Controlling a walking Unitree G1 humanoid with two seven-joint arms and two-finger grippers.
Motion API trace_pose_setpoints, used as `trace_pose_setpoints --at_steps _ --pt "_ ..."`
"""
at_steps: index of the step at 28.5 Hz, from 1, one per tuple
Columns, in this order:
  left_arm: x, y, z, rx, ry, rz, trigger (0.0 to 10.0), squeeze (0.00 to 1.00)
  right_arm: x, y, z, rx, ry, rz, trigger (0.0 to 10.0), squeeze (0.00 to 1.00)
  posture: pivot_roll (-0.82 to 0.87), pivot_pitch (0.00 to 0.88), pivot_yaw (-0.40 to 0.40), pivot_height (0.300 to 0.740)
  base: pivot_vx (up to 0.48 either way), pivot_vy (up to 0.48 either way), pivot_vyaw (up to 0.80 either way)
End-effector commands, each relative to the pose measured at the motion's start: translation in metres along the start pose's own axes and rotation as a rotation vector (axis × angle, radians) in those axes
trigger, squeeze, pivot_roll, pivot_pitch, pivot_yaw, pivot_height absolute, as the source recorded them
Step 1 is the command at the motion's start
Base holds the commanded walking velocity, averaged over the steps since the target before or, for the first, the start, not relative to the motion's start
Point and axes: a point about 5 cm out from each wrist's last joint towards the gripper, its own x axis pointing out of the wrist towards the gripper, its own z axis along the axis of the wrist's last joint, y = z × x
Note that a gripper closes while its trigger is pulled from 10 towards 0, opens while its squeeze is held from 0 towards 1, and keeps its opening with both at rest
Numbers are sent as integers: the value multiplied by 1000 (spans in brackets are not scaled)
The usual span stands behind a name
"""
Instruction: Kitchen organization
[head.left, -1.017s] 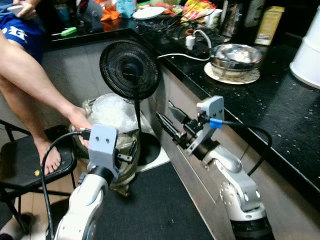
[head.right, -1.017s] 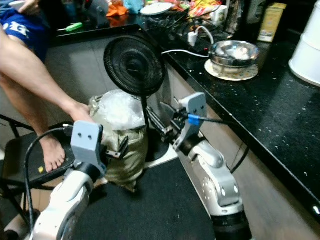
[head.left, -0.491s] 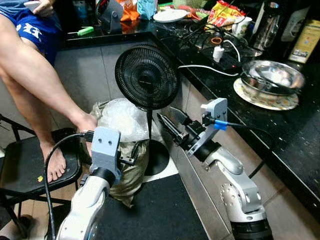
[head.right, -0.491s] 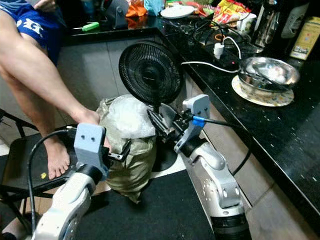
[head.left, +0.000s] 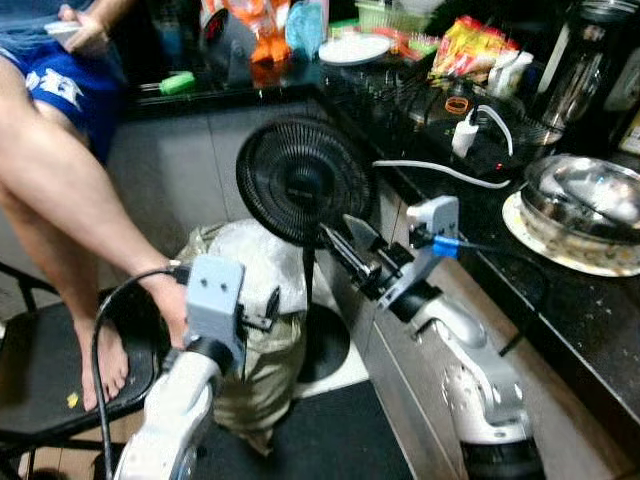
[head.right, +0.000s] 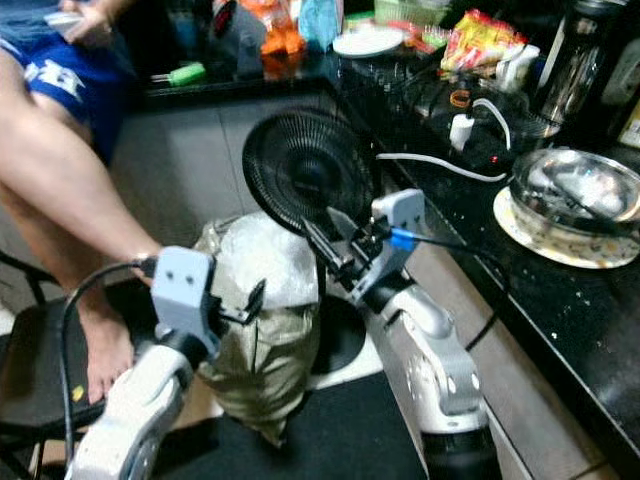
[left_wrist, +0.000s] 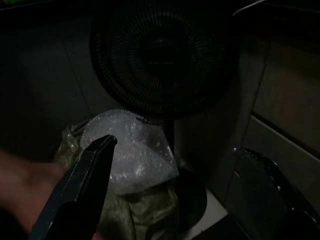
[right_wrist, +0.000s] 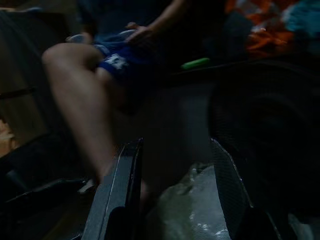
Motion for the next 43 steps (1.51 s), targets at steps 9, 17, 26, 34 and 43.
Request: trace_pose_setpoints --at_steps 9,17,26,34,43 --pt "0 -3 -1 -7 7 -11 10000 0 0 -9 2 79 -5 -39 10000 0 71 0 22 740 0 0 -800" --pt "0 -3 0 -3 5 -10 10000 0 13 0 54 296 -213 139 10000 0 81 0 21 740 0 0 -800" --pt "-1 -2 0 -5 5 -7 10000 0 20 -10 92 324 -340 106 10000 0 82 0 20 740 0 0 -800" --pt "0 -2 1 -2 2 -1 10000 0 40 -23 64 -196 -25 -178 10000 0 85 0 18 740 0 0 -400" --pt "0 -2 1 3 2 3 10000 0 51 -5 53 -202 -28 -112 10000 1000 94 0 12 740 0 0 0"
